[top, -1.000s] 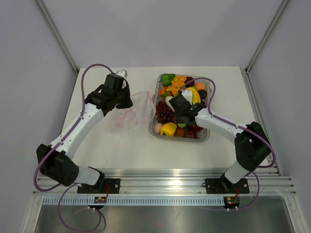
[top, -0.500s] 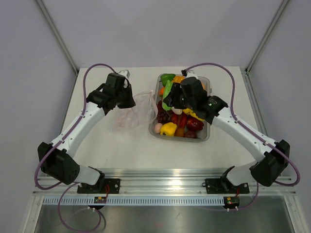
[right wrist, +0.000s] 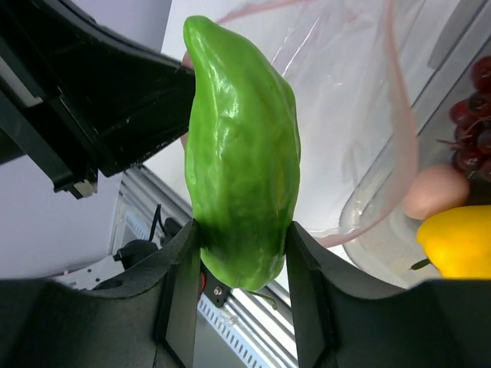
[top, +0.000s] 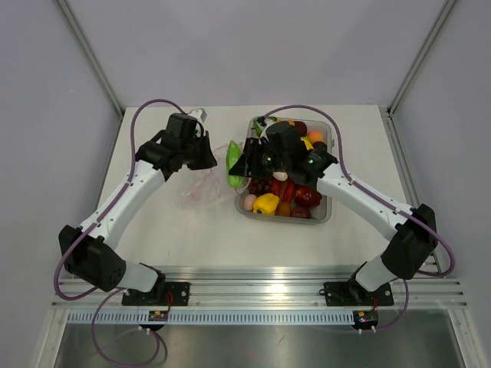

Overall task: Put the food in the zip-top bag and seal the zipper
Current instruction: Place the fake vegetable in the zipper food storage bag.

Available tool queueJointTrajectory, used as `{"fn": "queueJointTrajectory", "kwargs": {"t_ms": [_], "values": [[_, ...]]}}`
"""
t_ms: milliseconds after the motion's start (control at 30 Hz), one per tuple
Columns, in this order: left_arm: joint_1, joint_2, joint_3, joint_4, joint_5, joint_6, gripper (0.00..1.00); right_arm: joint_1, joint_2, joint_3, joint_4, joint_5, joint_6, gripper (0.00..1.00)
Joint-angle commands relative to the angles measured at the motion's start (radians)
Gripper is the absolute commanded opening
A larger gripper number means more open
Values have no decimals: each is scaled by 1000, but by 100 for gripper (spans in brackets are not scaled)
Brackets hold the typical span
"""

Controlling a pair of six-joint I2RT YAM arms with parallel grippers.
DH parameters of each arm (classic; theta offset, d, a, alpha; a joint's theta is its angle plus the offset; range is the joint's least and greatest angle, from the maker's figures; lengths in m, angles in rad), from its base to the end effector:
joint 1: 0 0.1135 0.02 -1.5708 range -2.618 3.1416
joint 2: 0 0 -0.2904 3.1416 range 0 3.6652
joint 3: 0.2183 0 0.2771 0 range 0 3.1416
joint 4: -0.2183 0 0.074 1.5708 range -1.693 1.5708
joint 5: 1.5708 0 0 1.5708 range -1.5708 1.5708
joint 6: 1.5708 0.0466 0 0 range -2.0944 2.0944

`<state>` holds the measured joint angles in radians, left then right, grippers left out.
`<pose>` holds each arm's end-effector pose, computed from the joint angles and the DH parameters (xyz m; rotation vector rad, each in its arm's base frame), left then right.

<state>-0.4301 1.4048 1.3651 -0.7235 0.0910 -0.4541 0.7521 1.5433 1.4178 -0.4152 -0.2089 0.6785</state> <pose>0.2997 -0.1422 0.3659 0.0179 2.3950 -0.5363 0.2785 0.2738 0.3679 -0.2196 2.2792 1.0294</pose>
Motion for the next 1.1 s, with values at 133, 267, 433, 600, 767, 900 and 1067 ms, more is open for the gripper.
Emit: {"fn": "queueJointTrajectory", "kwargs": {"t_ms": [133,267,433,600,767,900,1067], "values": [[-4,-1,65,41,52,-14,0,7,-11,-43,49,-124,24,31],[-4,-6,46,62,98,0,0,9,23,-20,19,-126,32,32],[-7,-36,16,81,144,18,0,0,99,70,-42,-92,39,33],[-7,-66,-14,87,156,35,0,-45,133,105,-56,-101,111,32],[-7,-69,-37,99,202,49,0,-83,156,113,-30,-113,187,33],[-13,-67,-43,102,227,52,0,-91,182,115,2,-104,227,46],[-13,-56,-32,87,201,48,0,-89,198,128,24,-135,207,86]]}}
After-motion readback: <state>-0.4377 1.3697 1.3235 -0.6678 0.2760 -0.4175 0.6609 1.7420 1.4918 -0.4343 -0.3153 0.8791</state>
